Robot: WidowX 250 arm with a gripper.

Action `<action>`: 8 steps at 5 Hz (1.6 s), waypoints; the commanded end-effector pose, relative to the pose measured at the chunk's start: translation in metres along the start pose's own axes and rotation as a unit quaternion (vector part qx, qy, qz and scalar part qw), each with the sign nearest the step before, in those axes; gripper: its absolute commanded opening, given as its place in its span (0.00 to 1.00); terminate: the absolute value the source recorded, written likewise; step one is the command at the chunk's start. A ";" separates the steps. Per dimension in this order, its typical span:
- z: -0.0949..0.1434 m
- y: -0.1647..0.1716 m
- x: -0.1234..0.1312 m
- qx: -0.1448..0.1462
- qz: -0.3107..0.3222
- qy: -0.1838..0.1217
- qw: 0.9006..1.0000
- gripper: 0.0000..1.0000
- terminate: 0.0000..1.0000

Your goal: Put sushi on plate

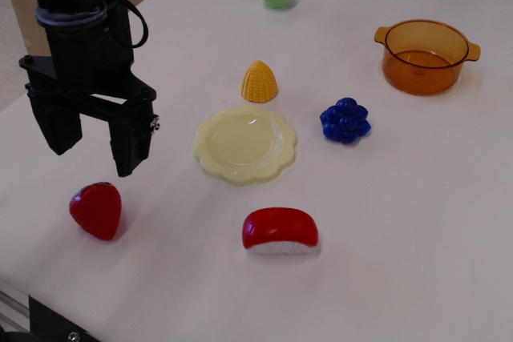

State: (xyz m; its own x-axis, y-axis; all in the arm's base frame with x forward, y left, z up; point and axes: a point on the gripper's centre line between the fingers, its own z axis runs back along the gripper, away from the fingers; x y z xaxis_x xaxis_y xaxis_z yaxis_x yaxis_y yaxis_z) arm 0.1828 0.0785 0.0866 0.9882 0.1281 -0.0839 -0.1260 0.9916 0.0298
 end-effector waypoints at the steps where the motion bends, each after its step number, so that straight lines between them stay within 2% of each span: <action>1: 0.000 0.000 0.000 0.000 0.000 0.000 1.000 1.00 0.00; 2: 0.003 -0.040 0.004 -0.024 -0.127 -0.011 0.992 1.00 0.00; 3: 0.006 -0.080 0.007 -0.046 -0.252 -0.022 0.966 1.00 0.00; 4: 0.000 -0.117 -0.004 -0.054 -0.372 -0.018 0.927 1.00 0.00; 5: -0.015 -0.130 0.008 -0.044 -0.484 -0.011 0.874 1.00 0.00; 6: -0.030 -0.136 0.022 -0.018 -0.507 -0.031 0.861 1.00 0.00; 7: -0.039 -0.134 0.034 0.005 -0.509 -0.043 0.860 1.00 0.00; 8: -0.050 -0.132 0.036 -0.001 -0.506 -0.036 0.862 1.00 0.00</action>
State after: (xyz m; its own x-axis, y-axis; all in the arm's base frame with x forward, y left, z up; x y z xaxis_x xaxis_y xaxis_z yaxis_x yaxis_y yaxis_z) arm 0.2346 -0.0508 0.0197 0.5980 -0.8009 -0.0317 0.7993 0.5988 -0.0495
